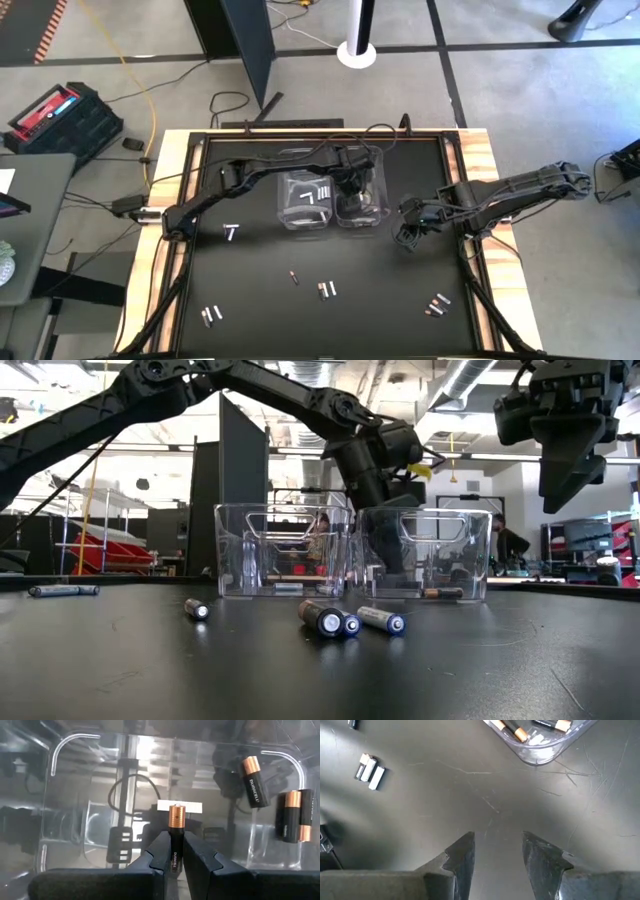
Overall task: Sort batteries
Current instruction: Put the black battery into the right transparent bin, then put the white battery into the left transparent bin
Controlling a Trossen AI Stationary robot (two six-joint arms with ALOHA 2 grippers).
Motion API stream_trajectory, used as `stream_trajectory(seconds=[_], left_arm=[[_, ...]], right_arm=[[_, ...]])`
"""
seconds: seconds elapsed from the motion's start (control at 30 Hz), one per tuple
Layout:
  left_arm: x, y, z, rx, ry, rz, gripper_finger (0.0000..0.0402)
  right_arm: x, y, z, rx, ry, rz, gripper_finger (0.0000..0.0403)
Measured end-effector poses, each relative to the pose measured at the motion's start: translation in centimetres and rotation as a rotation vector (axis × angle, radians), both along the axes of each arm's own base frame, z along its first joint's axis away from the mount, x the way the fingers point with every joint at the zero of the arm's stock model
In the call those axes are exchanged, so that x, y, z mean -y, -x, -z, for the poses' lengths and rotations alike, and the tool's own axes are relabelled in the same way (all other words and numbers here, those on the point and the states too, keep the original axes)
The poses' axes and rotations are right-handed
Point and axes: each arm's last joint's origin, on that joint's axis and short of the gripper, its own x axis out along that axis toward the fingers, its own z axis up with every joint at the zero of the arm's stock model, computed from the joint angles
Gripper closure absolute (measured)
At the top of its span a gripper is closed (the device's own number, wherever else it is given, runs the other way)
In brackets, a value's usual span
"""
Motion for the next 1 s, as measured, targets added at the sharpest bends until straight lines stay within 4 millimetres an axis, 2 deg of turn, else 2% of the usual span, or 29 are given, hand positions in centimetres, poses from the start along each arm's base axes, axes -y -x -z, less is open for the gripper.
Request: stream_trajectory(seconds=[0.5, 1.0], left_arm=[[0.03, 0.14, 0.08, -0.015, 0.007, -0.011, 0.0366], [0.04, 0.18, 0.10, -0.020, 0.008, -0.010, 0.0338]], right_arm=[[0.00, 0.00, 0.00, 0.000, 0.000, 0.001, 0.0223], [0.00, 0.00, 0.01, 0.000, -0.001, 0.001, 0.0223]])
